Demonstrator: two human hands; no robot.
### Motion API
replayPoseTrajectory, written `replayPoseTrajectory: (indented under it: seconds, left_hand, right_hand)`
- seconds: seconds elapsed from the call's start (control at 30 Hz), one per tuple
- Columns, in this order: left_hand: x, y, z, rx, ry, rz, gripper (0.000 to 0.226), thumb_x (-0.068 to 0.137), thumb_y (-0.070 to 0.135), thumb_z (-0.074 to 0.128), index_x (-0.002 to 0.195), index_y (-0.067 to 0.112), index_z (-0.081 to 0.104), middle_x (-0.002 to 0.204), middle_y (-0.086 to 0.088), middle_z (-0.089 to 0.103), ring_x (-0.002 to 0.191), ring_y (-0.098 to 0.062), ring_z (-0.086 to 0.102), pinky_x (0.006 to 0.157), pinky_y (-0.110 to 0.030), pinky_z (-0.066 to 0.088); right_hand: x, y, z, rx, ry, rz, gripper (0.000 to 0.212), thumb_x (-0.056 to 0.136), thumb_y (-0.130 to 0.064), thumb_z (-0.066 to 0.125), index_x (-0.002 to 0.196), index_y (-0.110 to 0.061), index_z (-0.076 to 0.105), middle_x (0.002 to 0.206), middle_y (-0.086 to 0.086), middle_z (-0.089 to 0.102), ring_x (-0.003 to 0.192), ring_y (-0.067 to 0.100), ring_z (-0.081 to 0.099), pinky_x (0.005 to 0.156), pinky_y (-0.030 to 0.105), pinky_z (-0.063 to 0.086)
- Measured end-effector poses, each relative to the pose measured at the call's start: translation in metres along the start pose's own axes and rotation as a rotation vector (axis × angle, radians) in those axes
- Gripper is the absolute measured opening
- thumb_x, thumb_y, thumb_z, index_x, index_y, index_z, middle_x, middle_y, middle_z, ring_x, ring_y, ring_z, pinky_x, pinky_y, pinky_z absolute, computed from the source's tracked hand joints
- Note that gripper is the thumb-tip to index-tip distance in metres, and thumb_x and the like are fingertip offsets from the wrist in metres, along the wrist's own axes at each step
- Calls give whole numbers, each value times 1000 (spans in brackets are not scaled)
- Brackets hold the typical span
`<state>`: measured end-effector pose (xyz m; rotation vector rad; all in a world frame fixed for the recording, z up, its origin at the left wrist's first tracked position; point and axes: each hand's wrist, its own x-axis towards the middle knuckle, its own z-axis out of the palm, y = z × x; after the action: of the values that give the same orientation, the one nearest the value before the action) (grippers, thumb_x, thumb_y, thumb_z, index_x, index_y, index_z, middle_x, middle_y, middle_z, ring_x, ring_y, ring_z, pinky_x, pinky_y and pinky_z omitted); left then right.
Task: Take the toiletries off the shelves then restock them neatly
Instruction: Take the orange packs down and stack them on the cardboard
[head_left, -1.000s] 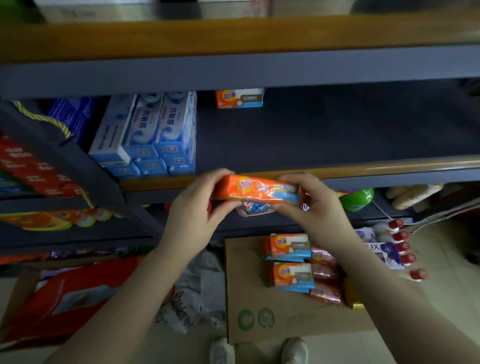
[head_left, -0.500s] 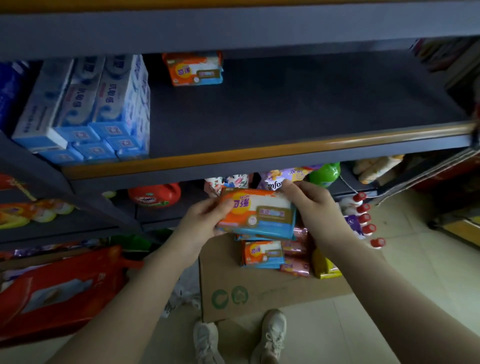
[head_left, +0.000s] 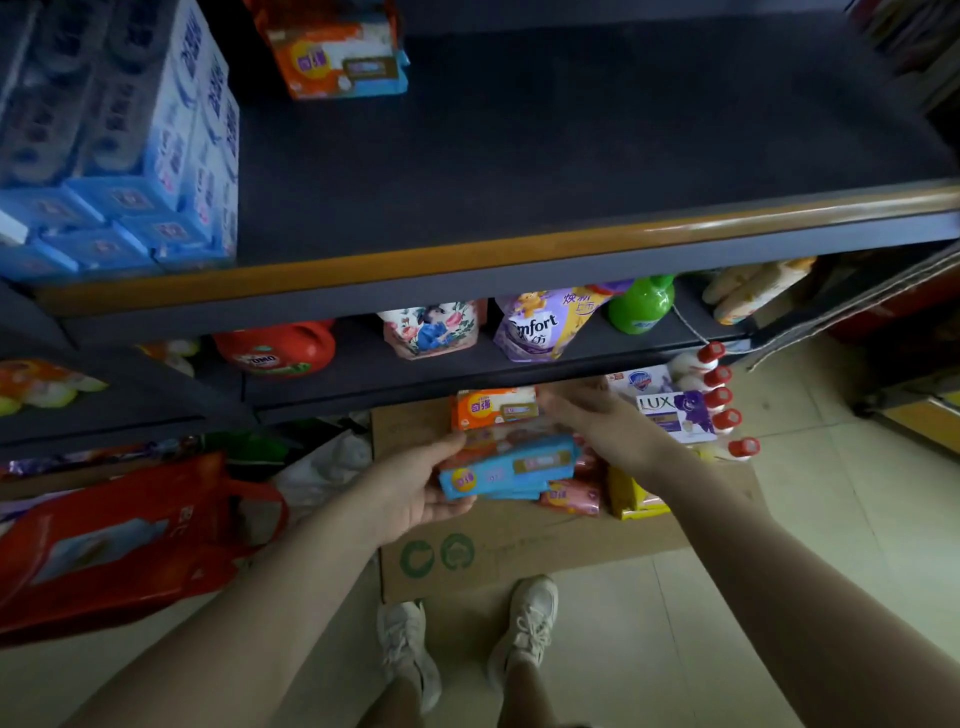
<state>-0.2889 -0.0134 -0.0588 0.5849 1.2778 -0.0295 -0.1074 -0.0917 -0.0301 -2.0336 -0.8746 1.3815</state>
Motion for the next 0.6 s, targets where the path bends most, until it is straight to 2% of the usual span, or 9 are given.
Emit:
replayPoseTrajectory:
  seconds: [0.03,0.1,0.17,0.2,0.27,0.33,0.43,0.53,0.6]
  left_hand:
    - [5,-4,1,48,48,65,20,87,27,61,94,8,61,70,-6,68,60,-17,65,56,-30,56]
    - [13,-11,5,152,104,174,22,88,26,61,105,12,57,84,0,65,74,-15,64,64,-29,54]
    - [19,-18,9,272,138,259,27,89,27,60,113,19,50,91,6,60,81,-12,61,69,-27,52]
    - [24,-23,10,356,164,292,35,89,30,60,120,21,49,98,6,60,87,-13,61,76,-30,53]
    - [36,-31,11,490,222,341,45,89,33,59,130,22,45,117,4,59,100,-13,58,88,-33,50]
    - [47,-36,10,543,266,390,44,92,31,55,134,23,42,128,4,53,106,-9,52,85,-26,44]
    - [51,-39,1,731,278,489,37,95,27,49,132,23,45,126,5,49,115,-8,46,83,-21,35]
    - [57,-43,-20,966,317,674,28,94,23,50,122,21,54,121,10,51,108,-7,51,83,-20,40]
    - [63,-44,-35,1023,363,797,23,92,17,53,114,16,60,120,7,54,107,-7,53,84,-11,36]
  right_hand:
    - [2,12,2,-68,-77,-44,34,79,-48,65,102,-23,64,111,0,65,105,13,58,103,36,41]
    - [7,33,12,-440,-198,-119,67,73,-51,71,130,-23,50,134,1,53,125,17,46,109,34,33]
    - [14,51,25,-833,-172,-211,83,76,-51,68,144,-25,28,148,2,35,137,24,28,114,37,24]
    - [18,58,32,-914,-138,-231,85,78,-50,67,146,-25,22,150,2,31,138,25,23,114,38,20]
    - [29,70,42,-928,-57,-231,83,79,-46,67,144,-22,20,149,3,29,139,24,21,113,38,19]
    - [43,83,51,-979,-7,-226,80,80,-40,67,142,-19,22,147,3,30,138,24,22,113,37,21]
    - [59,100,65,-1063,54,-234,76,82,-35,65,142,-15,21,145,6,30,136,25,24,112,36,24]
    - [74,116,82,-1068,127,-263,70,87,-30,59,143,-13,21,144,7,31,135,25,27,109,35,29]
    - [79,124,92,-1127,142,-278,67,85,-27,63,141,-12,30,142,9,38,132,27,35,106,37,35]
